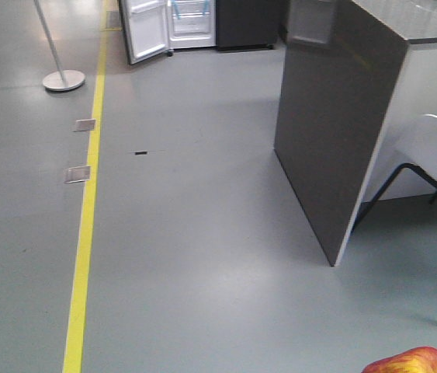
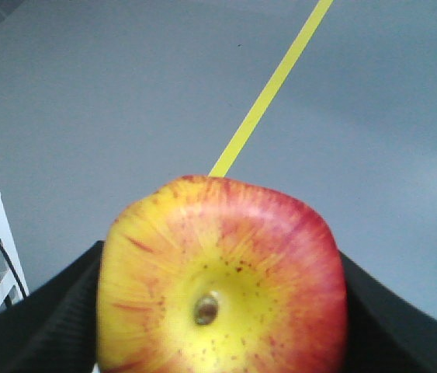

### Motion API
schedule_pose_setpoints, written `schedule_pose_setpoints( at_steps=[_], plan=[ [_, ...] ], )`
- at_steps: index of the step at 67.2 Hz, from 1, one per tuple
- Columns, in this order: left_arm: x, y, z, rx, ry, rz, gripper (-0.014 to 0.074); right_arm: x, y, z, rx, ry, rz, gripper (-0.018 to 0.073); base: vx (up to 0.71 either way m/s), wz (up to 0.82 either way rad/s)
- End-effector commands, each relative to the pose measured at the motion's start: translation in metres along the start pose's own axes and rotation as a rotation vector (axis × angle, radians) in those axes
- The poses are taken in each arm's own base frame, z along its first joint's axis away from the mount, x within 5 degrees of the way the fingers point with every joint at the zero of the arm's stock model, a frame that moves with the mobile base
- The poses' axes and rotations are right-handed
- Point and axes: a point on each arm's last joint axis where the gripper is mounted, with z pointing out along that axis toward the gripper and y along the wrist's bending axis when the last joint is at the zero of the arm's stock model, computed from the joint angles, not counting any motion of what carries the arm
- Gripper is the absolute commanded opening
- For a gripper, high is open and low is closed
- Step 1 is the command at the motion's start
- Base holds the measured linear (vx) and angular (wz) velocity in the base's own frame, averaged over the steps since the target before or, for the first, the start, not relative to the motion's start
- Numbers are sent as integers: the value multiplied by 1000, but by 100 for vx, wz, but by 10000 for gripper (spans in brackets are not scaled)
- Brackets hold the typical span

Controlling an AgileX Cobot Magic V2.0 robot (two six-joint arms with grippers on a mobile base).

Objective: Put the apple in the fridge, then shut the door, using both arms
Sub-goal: 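Drive the base away from the counter toward the open fridge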

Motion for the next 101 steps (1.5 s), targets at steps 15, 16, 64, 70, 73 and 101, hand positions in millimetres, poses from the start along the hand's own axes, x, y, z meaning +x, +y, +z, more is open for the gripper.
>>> schedule_pose_setpoints(
  at_steps=[15,16,64,70,73,101],
  plan=[
    [-13,-1,-2,6,-98,-2,-6,-11,3,-4,-16,-71,6,88,6,25],
    [-13,-1,-2,6,-98,-2,-6,-11,3,-4,-16,-71,6,88,7,24],
    [-13,-1,-2,6,-98,-2,-6,-11,3,-4,-16,-71,6,88,8,9],
    [-13,-1,-2,6,-98,-2,-6,-11,3,-4,-16,-71,6,88,11,5],
    [-13,-1,-2,6,-98,-2,-6,-11,3,-4,-16,-71,6,88,12,5],
    [-13,-1,-2,6,-98,-2,-6,-11,3,-4,-16,-71,6,88,15,4]
  ],
)
